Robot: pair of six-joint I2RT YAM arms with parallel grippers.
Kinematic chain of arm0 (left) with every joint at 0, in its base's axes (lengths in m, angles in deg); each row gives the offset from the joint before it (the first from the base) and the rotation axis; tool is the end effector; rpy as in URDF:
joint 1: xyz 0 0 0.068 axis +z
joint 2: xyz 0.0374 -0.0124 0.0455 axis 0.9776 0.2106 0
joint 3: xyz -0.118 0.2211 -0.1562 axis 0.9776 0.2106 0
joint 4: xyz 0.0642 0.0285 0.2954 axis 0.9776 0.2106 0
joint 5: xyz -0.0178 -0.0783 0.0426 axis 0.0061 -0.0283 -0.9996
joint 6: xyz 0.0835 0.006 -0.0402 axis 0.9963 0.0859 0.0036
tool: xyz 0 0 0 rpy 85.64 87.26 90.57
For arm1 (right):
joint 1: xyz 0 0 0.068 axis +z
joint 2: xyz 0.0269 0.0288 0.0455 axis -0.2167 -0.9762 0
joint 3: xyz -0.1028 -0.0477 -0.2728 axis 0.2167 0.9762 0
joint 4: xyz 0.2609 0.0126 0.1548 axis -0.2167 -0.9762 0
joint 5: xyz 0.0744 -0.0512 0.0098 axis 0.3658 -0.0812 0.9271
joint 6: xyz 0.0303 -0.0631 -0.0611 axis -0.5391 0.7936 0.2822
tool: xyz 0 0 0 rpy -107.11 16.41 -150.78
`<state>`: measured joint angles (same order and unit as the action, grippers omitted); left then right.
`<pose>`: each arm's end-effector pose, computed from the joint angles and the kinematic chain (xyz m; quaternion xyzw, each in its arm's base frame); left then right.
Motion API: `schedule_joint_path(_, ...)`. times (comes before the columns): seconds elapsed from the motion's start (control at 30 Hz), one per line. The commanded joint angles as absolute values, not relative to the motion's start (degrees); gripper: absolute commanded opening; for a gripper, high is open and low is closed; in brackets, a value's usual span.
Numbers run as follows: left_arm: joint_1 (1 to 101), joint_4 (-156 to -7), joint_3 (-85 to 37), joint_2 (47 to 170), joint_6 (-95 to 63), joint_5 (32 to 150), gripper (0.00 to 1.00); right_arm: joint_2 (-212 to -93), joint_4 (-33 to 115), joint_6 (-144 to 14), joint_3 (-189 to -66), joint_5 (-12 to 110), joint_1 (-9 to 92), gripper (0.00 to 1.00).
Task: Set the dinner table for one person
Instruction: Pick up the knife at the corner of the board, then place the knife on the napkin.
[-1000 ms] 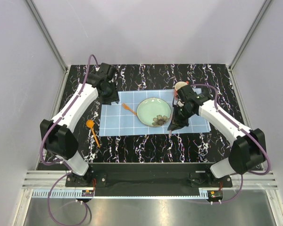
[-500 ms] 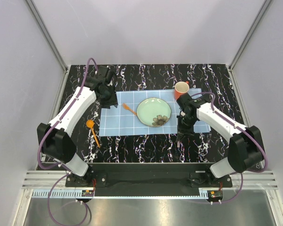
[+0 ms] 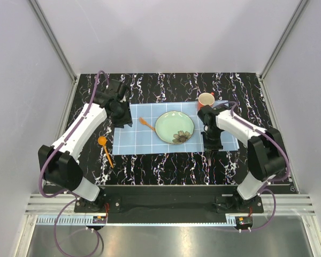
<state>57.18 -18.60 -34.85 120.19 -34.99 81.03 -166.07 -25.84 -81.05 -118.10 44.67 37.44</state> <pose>0.3431 -0.1267 0.2958 -0.0879 0.9724 -0.0800 0.2009 0.2784 0.1352 0.1598 0.0146 -0.9981 -0.0075 0.0588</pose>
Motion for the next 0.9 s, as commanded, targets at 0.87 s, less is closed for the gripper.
schedule_joint_path(0.87,57.01,-19.83,-34.57,118.38,-35.58,83.91,0.42,-183.98,-26.16,-78.55,-133.26,35.17,35.46,0.0)
